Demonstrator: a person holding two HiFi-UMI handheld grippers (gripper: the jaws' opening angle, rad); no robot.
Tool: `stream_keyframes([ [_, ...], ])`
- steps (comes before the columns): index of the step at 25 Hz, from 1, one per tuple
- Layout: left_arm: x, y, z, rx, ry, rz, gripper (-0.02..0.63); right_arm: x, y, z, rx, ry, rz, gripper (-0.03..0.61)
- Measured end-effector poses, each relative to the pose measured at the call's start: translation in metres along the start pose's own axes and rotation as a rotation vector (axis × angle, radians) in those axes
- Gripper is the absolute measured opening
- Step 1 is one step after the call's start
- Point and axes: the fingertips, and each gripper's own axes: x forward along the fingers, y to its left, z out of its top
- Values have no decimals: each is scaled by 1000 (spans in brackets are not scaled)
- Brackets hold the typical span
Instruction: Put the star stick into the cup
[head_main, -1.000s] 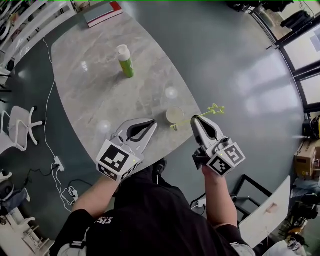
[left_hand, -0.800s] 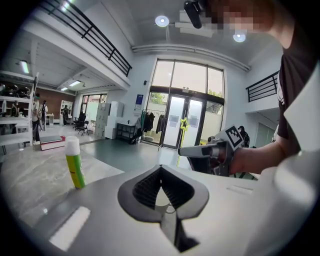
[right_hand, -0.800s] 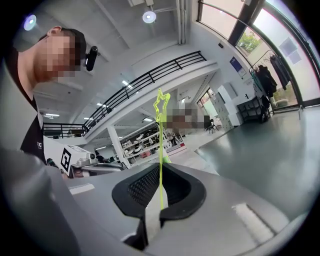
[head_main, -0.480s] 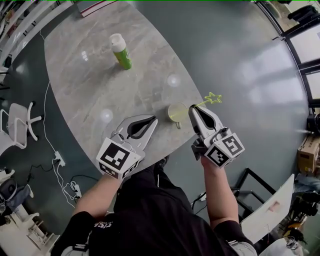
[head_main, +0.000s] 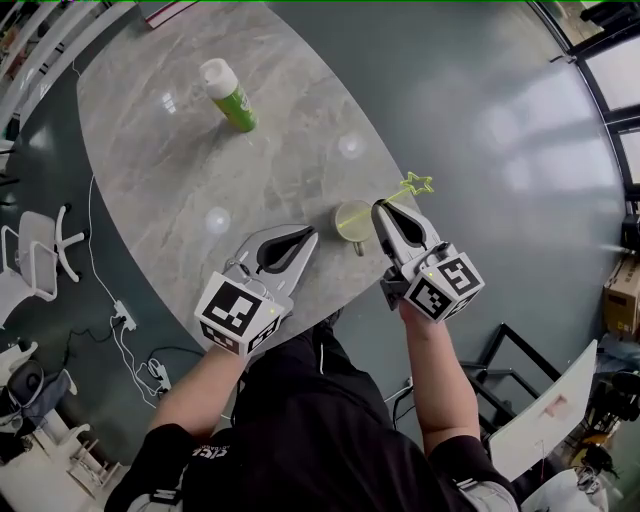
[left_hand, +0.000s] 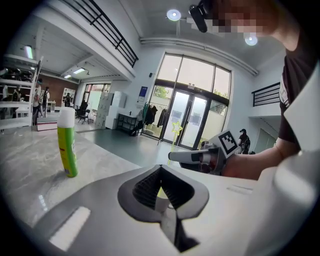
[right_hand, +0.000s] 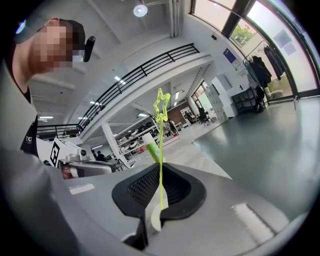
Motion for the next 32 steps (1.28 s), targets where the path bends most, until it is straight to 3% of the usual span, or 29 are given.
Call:
stream_keyframes([
  [9,11,9,-8,-9,14,0,3,14,-33,-35,42,51,-59,30],
  [21,9,8,-6,-13,9,12,3,22,-34,-54,39,133,-50,35],
  [32,5,1,-2,-17,-10,17,3,8,-47,-61,52,187,-104,170],
])
